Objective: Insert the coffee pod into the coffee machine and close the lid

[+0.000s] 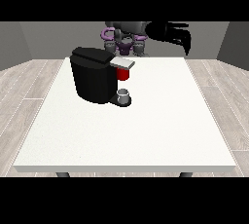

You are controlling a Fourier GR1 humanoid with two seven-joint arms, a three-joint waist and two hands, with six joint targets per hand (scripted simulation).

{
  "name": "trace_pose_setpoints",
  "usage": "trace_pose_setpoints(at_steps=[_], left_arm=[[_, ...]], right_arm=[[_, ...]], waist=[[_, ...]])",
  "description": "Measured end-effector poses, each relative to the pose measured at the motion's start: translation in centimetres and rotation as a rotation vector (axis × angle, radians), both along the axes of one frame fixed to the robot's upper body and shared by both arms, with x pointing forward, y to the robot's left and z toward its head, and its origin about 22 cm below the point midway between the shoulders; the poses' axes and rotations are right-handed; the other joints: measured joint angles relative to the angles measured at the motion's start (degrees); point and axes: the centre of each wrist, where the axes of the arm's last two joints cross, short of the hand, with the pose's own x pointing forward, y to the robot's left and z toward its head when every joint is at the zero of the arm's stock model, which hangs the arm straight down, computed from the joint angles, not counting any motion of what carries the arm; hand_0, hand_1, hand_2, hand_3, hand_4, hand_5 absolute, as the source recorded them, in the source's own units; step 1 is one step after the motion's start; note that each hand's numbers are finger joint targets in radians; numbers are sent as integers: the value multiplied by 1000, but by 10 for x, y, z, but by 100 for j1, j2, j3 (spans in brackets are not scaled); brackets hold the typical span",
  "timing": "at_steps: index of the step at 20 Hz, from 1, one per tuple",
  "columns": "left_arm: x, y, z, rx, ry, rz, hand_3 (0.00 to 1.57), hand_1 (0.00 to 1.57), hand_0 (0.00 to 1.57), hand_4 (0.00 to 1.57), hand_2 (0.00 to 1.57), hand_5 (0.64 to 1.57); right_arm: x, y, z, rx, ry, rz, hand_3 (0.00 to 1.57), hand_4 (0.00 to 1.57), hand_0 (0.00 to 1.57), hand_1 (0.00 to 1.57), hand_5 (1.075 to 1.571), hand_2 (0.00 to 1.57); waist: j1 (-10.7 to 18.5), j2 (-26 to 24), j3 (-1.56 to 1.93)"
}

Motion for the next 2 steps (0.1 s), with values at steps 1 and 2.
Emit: trace_pose_setpoints(at_steps=[1, 2], left_arm=[[-2, 1, -4, -1, 15, 16, 0, 0, 0, 266, 0, 1571], [-2, 4, -10, -2, 29, 27, 0, 0, 0, 266, 0, 1571]], right_arm=[[-2, 2, -10, 8, 4, 25, 0, 263, 0, 0, 1571, 0], [-5, 5, -20, 16, 11, 44, 0, 259, 0, 0, 1571, 0]], waist=[[-92, -90, 0], [-167, -169, 0]])
